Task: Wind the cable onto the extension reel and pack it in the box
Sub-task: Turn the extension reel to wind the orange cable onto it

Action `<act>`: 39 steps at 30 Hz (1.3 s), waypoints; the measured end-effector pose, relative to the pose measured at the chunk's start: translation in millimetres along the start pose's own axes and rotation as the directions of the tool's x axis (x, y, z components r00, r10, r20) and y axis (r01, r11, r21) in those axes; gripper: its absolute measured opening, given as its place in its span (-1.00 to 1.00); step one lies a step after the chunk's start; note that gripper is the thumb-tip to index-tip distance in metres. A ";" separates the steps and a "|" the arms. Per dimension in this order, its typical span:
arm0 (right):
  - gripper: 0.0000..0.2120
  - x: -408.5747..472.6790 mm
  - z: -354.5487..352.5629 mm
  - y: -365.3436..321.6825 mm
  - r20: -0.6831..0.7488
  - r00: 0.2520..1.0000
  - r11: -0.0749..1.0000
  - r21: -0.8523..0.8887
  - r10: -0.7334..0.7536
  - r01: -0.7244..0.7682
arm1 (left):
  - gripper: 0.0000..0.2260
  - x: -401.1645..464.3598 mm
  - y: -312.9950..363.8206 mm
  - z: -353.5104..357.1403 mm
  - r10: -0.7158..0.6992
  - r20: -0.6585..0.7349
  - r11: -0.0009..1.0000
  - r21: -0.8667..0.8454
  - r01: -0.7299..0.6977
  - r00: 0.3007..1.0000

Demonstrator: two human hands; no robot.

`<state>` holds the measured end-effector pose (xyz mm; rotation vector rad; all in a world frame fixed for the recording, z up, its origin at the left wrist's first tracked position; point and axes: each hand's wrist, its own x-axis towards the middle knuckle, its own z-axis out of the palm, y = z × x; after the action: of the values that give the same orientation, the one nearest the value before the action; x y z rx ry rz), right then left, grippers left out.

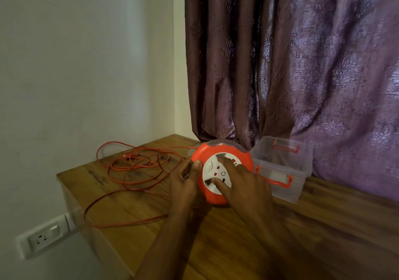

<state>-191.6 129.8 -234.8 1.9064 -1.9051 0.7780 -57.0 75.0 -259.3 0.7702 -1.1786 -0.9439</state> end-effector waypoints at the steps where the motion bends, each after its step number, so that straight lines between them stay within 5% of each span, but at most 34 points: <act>1: -0.38 -0.5 0.4 -0.9 0.006 1.000 1.000 0.019 0.023 -0.024 | -0.90 -0.5 0.2 0.4 -0.002 0.004 1.000 0.008 0.002 1.000; 6: -0.48 0.3 -3.8 -1.7 -0.001 1.000 0.995 0.096 0.013 -0.013 | -0.92 1.8 -0.8 -0.1 -0.025 -0.018 1.000 -0.004 0.025 1.000; 13: -0.62 6.3 -7.8 6.2 0.141 0.943 0.953 0.054 -0.303 0.298 | -0.92 4.3 -2.1 -3.5 -0.036 -0.074 0.999 -0.009 0.035 0.997; 17: -0.52 9.1 -3.9 6.1 0.273 0.930 0.968 0.108 -0.247 0.225 | -0.73 5.0 -3.3 -4.0 -0.038 -0.060 0.999 0.008 0.039 0.997; 21: -0.48 9.3 -2.7 8.4 0.325 0.907 0.955 -0.035 -0.269 0.296 | -0.76 4.4 -3.0 -3.4 -0.032 -0.057 0.999 0.021 0.033 0.998; 35: -0.37 1.5 0.1 -4.8 0.014 0.998 0.998 -0.031 0.058 -0.058 | -0.96 -0.3 2.1 2.1 -0.049 -0.001 0.999 0.016 0.049 0.999; 39: -0.43 0.9 0.1 -7.9 -0.006 1.000 1.000 0.015 0.020 -0.020 | -0.94 -1.5 5.2 0.9 -0.053 -0.008 0.999 0.009 0.053 0.999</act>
<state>-183.8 129.4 -233.3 1.8941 -1.9221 0.8053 -57.1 78.5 -255.1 0.8151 -1.1615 -0.9796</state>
